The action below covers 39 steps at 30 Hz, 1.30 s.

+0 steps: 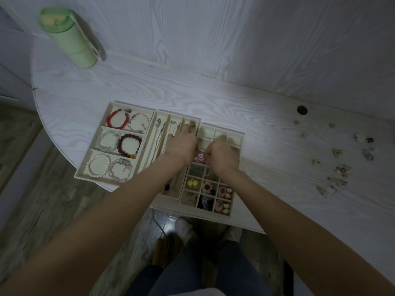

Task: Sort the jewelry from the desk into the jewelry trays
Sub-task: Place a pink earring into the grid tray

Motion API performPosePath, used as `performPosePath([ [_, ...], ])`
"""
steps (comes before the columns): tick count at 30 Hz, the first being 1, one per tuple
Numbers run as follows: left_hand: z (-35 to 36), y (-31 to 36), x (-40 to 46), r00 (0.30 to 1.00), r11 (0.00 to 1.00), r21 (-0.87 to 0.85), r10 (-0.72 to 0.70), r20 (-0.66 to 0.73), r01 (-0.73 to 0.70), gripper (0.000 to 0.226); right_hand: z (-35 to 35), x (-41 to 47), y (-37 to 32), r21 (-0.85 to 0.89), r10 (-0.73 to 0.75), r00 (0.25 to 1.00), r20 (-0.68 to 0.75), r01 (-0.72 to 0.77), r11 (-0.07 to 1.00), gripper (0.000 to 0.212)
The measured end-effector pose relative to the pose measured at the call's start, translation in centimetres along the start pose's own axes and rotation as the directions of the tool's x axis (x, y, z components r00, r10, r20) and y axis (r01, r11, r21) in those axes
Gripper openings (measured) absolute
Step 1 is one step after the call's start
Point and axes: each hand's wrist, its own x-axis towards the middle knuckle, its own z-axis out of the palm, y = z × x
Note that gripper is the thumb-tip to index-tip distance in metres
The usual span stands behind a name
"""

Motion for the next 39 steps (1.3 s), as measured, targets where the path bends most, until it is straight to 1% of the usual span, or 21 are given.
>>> performPosePath([
  [4, 0.0, 0.6, 0.2, 0.999, 0.999, 0.004, -0.042, 0.013, 0.042, 0.035, 0.0, 0.5, 0.2, 0.007, -0.030, 0.998, 0.053, 0.029, 1.000, 0.015],
  [9, 0.1, 1.0, 0.6, 1.000, 0.999, 0.051, -0.012, 0.001, 0.012, 0.045, -0.1, 1.4, 0.2, -0.052, -0.062, 0.990, 0.125, 0.069, 0.996, 0.008],
  [11, 0.2, 1.0, 0.8, 1.000, 0.997, 0.073, -0.002, -0.003, 0.002, 0.045, -0.6, 1.4, -0.1, -0.085, -0.068, 0.987, 0.146, 0.081, 0.993, 0.008],
  [14, 0.4, 1.2, 0.4, 1.000, 0.998, 0.070, 0.010, 0.011, -0.011, 0.045, -1.0, 1.3, -0.5, -0.164, -0.090, 0.981, 0.172, 0.118, 0.979, 0.013],
  [17, 0.9, 1.0, -0.3, 0.999, 0.999, 0.038, 0.039, -0.026, -0.038, 0.042, -1.0, 1.1, -0.7, -0.209, -0.104, 0.979, 0.177, 0.141, 0.968, 0.012],
  [20, 0.8, 0.4, -1.3, 0.995, 0.997, -0.036, 0.071, -0.068, -0.073, 0.033, -1.1, 1.0, -0.9, -0.201, -0.094, 0.982, 0.163, 0.127, 0.971, 0.012],
  [23, 1.0, -0.8, -2.3, 0.973, 0.988, 0.023, 0.157, -0.171, -0.155, 0.029, -1.1, 1.0, -0.9, -0.209, -0.094, 0.984, 0.150, 0.125, 0.970, 0.016],
  [24, 1.1, -1.3, -2.7, 0.967, 0.986, 0.015, 0.165, -0.195, -0.165, 0.029, -1.0, 0.9, -0.9, -0.212, -0.090, 0.985, 0.148, 0.120, 0.970, 0.017],
  [25, 1.2, -1.7, -3.0, 0.963, 0.982, 0.040, 0.191, -0.189, -0.187, 0.030, -0.9, 0.9, -0.8, -0.208, -0.083, 0.986, 0.146, 0.112, 0.972, 0.019],
  [27, 1.1, -2.1, -3.4, 0.953, 0.945, 0.214, 0.276, -0.123, -0.246, 0.035, -0.8, 1.0, -0.7, -0.189, -0.071, 0.987, 0.143, 0.098, 0.977, 0.019],
  [29, 1.1, -2.1, -3.7, 0.949, 0.902, 0.329, 0.311, -0.051, -0.278, 0.034, -0.7, 1.0, -0.6, -0.170, -0.068, 0.988, 0.141, 0.091, 0.981, 0.018],
  [32, 0.9, -1.8, -3.6, 0.941, 0.860, 0.414, 0.338, -0.026, -0.298, 0.029, -0.8, 0.9, -0.7, -0.158, -0.074, 0.986, 0.147, 0.098, 0.983, 0.017],
  [35, 0.5, -1.5, -3.5, 0.934, 0.825, 0.467, 0.357, 0.006, -0.319, 0.027, -1.0, 0.7, -1.0, -0.181, -0.086, 0.986, 0.146, 0.112, 0.977, 0.015],
  [39, 0.2, -1.2, -3.4, 0.922, 0.788, 0.511, 0.385, 0.029, -0.345, 0.022, -1.1, 0.2, -1.4, -0.303, -0.081, 0.992, 0.094, 0.106, 0.947, 0.012],
])
